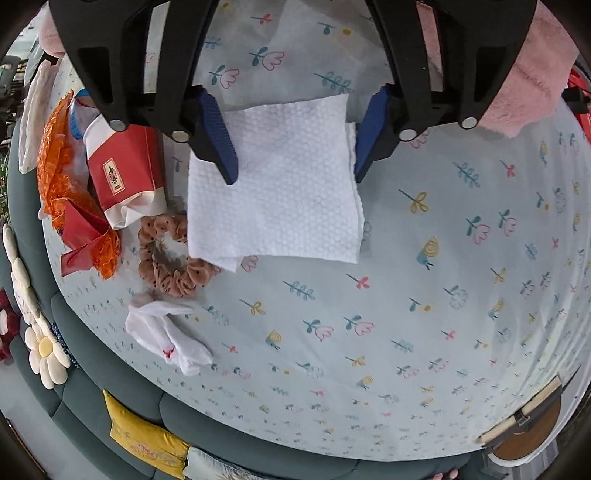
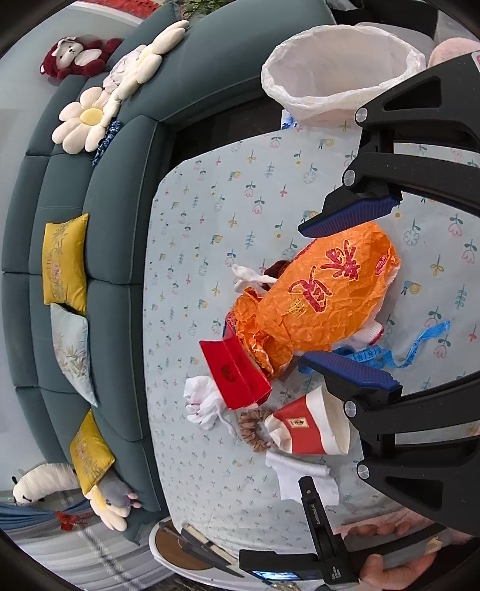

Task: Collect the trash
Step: 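Grasp the white tissue with the left tool while the right tool grasps the orange wrapper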

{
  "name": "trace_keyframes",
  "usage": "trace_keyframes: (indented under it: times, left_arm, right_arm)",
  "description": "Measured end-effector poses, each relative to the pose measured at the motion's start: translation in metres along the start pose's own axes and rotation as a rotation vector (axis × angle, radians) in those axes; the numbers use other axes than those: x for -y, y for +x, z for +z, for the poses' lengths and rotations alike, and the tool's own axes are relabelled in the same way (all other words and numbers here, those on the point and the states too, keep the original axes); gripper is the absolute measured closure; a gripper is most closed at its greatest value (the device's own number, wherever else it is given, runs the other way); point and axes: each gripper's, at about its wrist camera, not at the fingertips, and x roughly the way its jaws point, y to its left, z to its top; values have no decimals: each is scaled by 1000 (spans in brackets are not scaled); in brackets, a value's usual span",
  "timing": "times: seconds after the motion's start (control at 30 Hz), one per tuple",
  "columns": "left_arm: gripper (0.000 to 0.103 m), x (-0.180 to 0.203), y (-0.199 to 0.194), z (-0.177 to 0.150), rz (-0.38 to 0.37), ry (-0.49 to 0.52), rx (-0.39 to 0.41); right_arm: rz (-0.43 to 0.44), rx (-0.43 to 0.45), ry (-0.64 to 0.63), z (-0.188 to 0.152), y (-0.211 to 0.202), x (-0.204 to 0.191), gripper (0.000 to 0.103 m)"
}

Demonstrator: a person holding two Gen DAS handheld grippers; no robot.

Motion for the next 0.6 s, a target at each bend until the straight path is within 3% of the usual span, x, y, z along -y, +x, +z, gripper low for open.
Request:
trace_keyframes:
  times: [0.1, 0.17, 0.3, 0.6]
  left_arm:
    - [67, 5, 2, 2, -6, 19, 7]
    - [95, 7, 3, 2, -27, 30, -2]
    - [101, 13, -4, 0, -45, 37, 15]
    - [101, 34, -34, 2, -97, 56, 85]
  right_arm:
    - [-2, -13, -11, 0, 7, -3, 42]
    - [2, -25, -16, -1, 14, -6, 42]
    - [6, -47, -22, -2, 29, -13, 42]
    - [-19, -112, -37, -13, 68, -20, 42]
